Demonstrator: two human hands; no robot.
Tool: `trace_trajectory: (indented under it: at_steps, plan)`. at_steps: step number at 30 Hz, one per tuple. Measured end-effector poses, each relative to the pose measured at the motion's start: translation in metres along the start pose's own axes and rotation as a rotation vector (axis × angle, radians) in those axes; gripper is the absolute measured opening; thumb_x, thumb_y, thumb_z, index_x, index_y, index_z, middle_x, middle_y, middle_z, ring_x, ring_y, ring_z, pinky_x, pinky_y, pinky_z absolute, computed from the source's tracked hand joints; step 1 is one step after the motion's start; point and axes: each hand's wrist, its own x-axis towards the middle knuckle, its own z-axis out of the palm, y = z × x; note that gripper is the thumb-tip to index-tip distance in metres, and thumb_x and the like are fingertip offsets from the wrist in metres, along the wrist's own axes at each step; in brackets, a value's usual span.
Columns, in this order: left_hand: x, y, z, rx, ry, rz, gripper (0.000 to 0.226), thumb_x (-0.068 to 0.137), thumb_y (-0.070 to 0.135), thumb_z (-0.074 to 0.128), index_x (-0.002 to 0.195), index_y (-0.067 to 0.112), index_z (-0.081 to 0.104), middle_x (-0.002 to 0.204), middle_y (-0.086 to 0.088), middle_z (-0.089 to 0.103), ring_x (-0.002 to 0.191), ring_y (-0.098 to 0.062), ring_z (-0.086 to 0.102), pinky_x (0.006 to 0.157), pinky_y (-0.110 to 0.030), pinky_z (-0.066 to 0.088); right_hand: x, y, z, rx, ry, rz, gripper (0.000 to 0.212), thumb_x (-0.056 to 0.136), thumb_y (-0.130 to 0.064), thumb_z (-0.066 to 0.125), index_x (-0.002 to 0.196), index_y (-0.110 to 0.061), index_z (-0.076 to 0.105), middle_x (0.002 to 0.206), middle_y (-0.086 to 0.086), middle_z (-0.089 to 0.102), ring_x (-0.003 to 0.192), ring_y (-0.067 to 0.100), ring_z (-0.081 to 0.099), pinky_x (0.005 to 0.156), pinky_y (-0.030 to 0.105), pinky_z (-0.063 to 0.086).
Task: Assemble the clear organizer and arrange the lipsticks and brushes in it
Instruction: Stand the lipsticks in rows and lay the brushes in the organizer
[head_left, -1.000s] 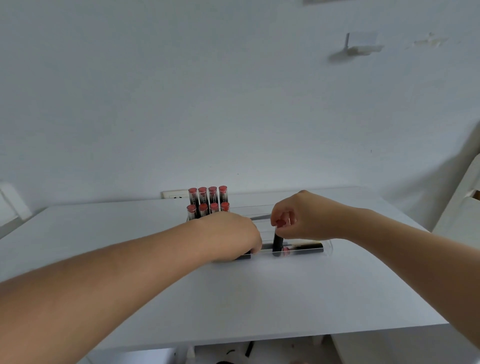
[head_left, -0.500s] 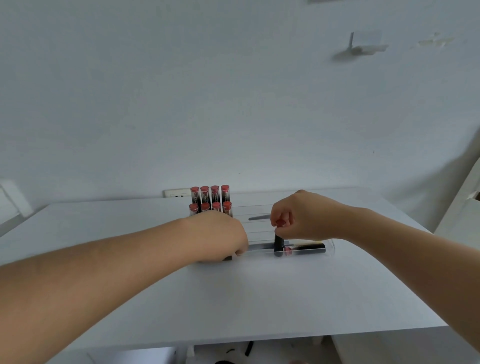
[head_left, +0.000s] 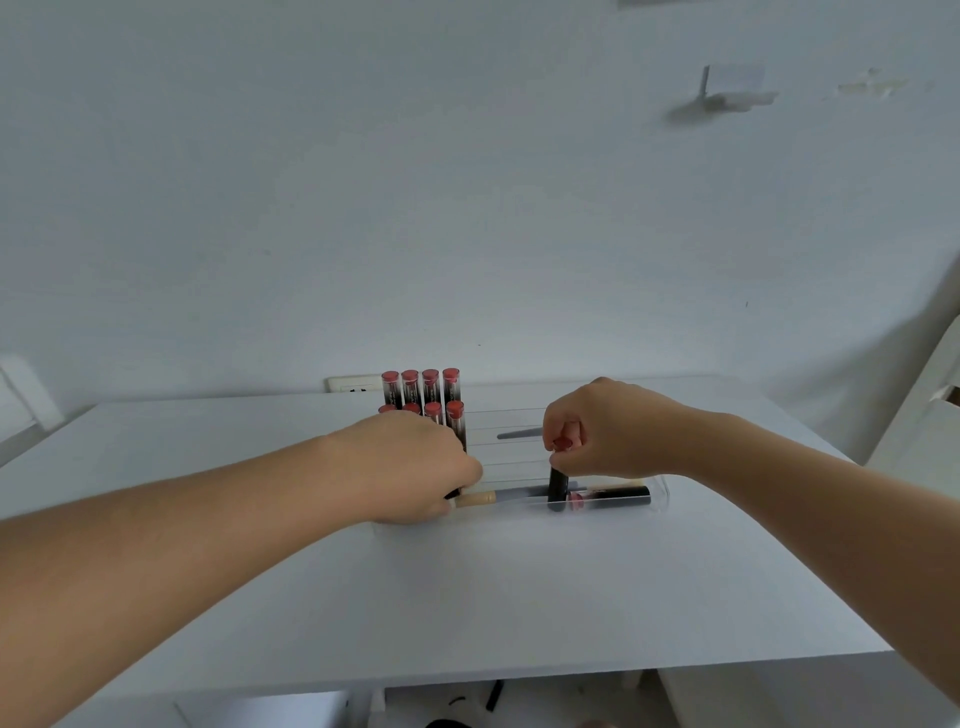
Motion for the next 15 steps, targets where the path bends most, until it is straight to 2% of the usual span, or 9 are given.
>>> trace_trajectory:
  at_steps: [3,5,7,11,13,15]
  plan:
    - [-0.005,0.001,0.003,-0.016,0.081,-0.06,0.014,0.097,0.027,0.052,0.09,0.018,0.043,0.087,-0.003,0.062,0.077,-0.029,0.061,0.061,-0.034,0.044,0.0,0.002,0.0,-0.005,0.004,0.002,0.006,0.08,-0.033,0.063,0.084,-0.034,0.066,0.078,-0.015,0.068,0.079,0.005,0.061,0.071,0.03,0.055]
    - [-0.01,0.002,0.006,-0.063,0.12,-0.114,0.006,0.096,0.024,0.051,0.095,0.018,0.05,0.088,-0.001,0.063,0.078,-0.026,0.062,0.063,-0.034,0.046,-0.001,0.002,0.0,-0.005,0.008,0.002,0.006,0.08,-0.033,0.063,0.084,-0.035,0.066,0.079,-0.015,0.068,0.079,0.004,0.061,0.071,0.029,0.054]
    - [-0.014,0.001,0.009,-0.142,0.166,-0.158,0.007,0.096,0.026,0.052,0.101,0.023,0.054,0.091,0.005,0.064,0.08,-0.022,0.061,0.064,-0.032,0.046,-0.001,0.003,0.001,-0.005,0.013,-0.004,0.005,0.08,-0.033,0.063,0.083,-0.036,0.065,0.08,-0.015,0.068,0.078,0.001,0.059,0.07,0.026,0.053]
    - [-0.026,-0.004,0.016,-0.395,0.326,-0.258,0.019,0.096,0.034,0.053,0.113,0.038,0.057,0.1,0.016,0.062,0.082,-0.011,0.057,0.068,-0.031,0.046,-0.002,0.003,0.001,0.028,0.007,-0.004,0.008,0.08,-0.032,0.065,0.081,-0.04,0.064,0.079,-0.016,0.068,0.071,-0.001,0.058,0.065,0.022,0.049]
    - [-0.033,-0.008,0.019,-0.545,0.397,-0.313,0.026,0.096,0.04,0.056,0.121,0.046,0.061,0.104,0.022,0.062,0.076,-0.001,0.053,0.069,-0.027,0.045,-0.002,0.002,0.001,0.054,0.004,-0.006,0.01,0.08,-0.032,0.067,0.08,-0.042,0.064,0.079,-0.016,0.068,0.07,0.001,0.058,0.065,0.022,0.05]
    - [-0.041,-0.011,0.022,-0.717,0.509,-0.372,0.022,0.092,0.044,0.064,0.113,0.048,0.066,0.089,0.029,0.063,0.069,0.002,0.055,0.062,-0.025,0.042,-0.002,0.002,0.0,0.082,0.003,-0.01,0.01,0.079,-0.03,0.069,0.081,-0.04,0.066,0.078,-0.016,0.068,0.07,0.0,0.058,0.064,0.019,0.048]
